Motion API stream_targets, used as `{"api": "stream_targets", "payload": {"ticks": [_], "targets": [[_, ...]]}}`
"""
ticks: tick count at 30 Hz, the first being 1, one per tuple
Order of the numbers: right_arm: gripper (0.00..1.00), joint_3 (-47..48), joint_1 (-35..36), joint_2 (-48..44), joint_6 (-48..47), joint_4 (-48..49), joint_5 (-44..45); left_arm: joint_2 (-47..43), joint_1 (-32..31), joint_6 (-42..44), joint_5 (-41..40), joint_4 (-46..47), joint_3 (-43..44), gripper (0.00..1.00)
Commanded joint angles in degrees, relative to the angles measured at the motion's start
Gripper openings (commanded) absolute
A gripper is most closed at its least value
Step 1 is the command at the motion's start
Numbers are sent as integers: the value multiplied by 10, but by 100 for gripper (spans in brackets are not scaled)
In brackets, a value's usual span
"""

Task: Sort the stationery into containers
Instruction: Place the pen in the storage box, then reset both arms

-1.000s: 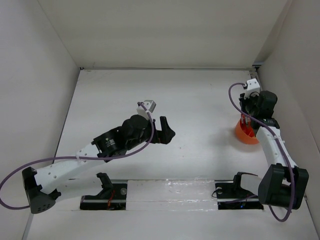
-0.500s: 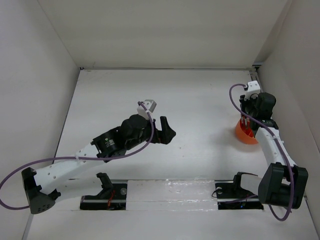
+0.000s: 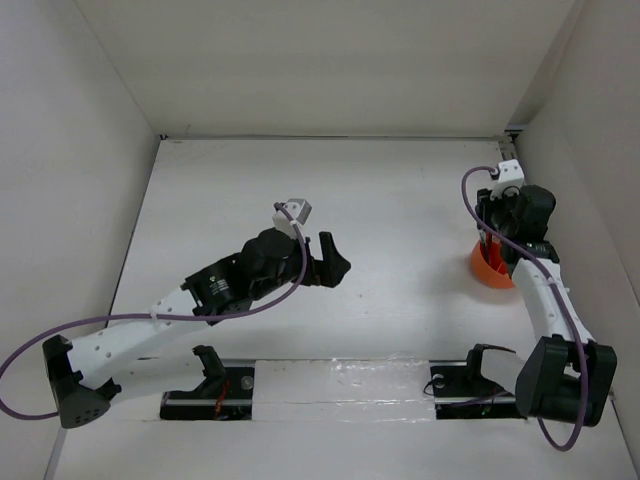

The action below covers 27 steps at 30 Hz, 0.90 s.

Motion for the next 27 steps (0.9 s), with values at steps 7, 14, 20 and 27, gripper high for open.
{"api": "stream_targets", "payload": {"ticks": [7,14,20,27], "targets": [[100,41,82,-93,80,13,-9,4,4,-18,-97,-40,44,100],[100,183,246,-127,152,-216,169,40,24,-83,-230,-147,125,100],[100,250,414,-226,250,-372,347,24,24,-118,-373,-264,205,100],[100,286,439,-346,268,-504,317,-60,24,-126,-392,-333,210,100]]}}
